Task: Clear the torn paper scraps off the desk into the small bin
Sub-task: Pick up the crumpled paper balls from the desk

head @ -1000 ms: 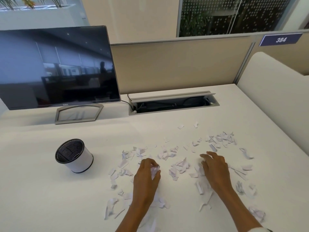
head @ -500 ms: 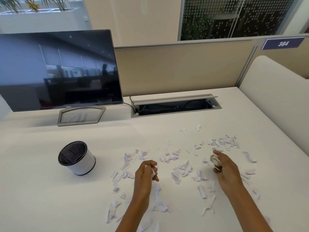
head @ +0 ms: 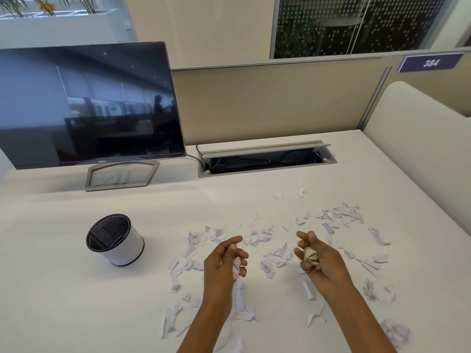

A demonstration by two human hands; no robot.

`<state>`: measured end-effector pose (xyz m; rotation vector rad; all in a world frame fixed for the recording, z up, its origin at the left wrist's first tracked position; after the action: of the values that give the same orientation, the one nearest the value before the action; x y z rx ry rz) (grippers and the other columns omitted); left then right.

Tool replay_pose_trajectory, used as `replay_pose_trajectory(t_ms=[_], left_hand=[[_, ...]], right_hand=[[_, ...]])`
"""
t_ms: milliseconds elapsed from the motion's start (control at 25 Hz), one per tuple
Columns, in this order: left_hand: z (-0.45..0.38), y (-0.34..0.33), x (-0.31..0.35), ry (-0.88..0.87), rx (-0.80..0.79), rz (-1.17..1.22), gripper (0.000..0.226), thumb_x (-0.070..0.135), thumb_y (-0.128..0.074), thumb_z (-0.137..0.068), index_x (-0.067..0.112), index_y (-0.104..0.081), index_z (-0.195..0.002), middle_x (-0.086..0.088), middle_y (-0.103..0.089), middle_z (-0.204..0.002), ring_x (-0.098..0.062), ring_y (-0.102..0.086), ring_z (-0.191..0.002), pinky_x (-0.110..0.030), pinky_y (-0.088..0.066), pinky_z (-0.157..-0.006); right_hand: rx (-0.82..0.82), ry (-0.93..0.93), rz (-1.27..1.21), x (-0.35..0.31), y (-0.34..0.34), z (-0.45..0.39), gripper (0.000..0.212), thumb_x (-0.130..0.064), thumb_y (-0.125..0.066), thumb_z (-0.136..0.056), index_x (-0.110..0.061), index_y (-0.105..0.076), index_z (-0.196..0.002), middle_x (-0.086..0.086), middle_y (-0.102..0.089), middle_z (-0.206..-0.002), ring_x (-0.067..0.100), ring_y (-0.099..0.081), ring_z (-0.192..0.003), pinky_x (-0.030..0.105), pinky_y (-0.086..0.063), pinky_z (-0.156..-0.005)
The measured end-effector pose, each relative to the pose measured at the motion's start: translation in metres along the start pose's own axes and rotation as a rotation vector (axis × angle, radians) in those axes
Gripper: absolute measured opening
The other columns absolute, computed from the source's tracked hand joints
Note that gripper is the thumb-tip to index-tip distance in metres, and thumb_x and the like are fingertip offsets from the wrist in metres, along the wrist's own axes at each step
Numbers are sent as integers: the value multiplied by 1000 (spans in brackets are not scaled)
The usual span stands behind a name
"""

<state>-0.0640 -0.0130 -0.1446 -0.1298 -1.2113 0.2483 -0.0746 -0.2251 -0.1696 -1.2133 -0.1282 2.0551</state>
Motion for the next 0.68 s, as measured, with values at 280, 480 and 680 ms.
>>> replay_pose_trajectory(t_ms=[280,480,680], left_hand=[[9,1,4,131,206,-18,66,78,-53,-58,18,-32,-41,5,-26,-39,-9,-20,-35,-17,-19,-33],[2,-4,-6,189,137,158,57,52,-57,-85,20,-32,-44,4,-27,-44,-10,-24,-35,-20,-21,-36],[-9,-14,-10,159,3,401,7,-3,-58,-86,3,-57,-82,-10,-58,-60,-22,-61,-68,-32,-55,-79]], right_hand=[[81,160,257,9,-21,19,67,-69,-44,-75,-17,-31,-34,-3,-24,-35,11,-18,-28,17,-10,-39],[-21,113,245,16,-28,20,59,-57,-43,-87,-14,-47,-47,-2,-28,-38,10,-21,-29,13,-13,-37],[-206,-65,58,25,-37,20,23,7,-47,-85,-12,-44,-95,18,-65,-79,28,-67,-70,30,-48,-57]])
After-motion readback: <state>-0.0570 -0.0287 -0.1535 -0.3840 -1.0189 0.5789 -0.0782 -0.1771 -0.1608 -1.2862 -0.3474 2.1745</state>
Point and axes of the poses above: each hand's wrist, its own z-axis away from the middle knuckle, its own y-axis out of the back of the hand, x = y × z, the point moved 4 cm from there along -z, towards the middle knuckle
